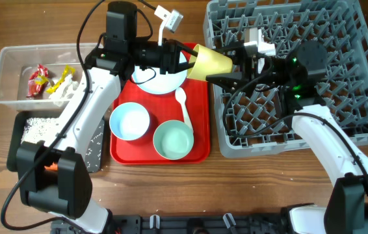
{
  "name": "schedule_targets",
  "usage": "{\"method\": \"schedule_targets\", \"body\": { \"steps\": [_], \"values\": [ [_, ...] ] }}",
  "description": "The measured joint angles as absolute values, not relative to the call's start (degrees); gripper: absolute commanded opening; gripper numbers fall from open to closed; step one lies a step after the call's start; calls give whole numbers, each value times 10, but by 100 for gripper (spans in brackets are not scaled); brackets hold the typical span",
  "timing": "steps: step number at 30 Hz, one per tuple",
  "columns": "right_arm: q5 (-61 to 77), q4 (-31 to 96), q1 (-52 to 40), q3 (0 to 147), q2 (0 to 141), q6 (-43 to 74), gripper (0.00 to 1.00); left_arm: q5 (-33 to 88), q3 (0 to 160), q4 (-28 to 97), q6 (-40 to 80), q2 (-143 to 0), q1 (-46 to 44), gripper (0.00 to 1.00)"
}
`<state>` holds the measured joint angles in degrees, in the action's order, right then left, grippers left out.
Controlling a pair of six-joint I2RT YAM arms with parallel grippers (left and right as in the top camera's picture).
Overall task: Sort waste into correct bins and load items into the dishwasher rack
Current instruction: 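Release the cup from left gripper and carry it over the rack, then lower the yellow cup into the grey rack with right gripper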
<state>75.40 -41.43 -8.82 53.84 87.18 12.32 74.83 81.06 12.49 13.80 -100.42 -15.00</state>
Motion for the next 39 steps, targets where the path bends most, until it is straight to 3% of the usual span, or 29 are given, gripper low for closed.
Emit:
{"method": "schedule_targets", "body": {
  "steps": [7, 11, 21, 30, 35, 39],
  "values": [
    [760, -416, -88, 538, 872, 123, 41, 744, 811, 122, 140, -1004, -145, 32],
    [741, -416, -86, 538, 872, 129, 37, 746, 811, 121, 140, -1004, -119, 28],
    [636, -404, -17, 538, 872, 246, 31, 722, 811, 120, 140, -1005, -81, 26],
    [277, -12, 36, 660, 872, 214, 30, 718, 811, 119, 140, -1005, -81, 24],
    [139, 212, 35, 833, 872, 141, 29, 702, 811, 142, 140, -1005, -81, 24],
    [96, 340, 35, 891, 889, 104, 27, 662, 811, 174, 140, -1005, -81, 24]
  ]
}}
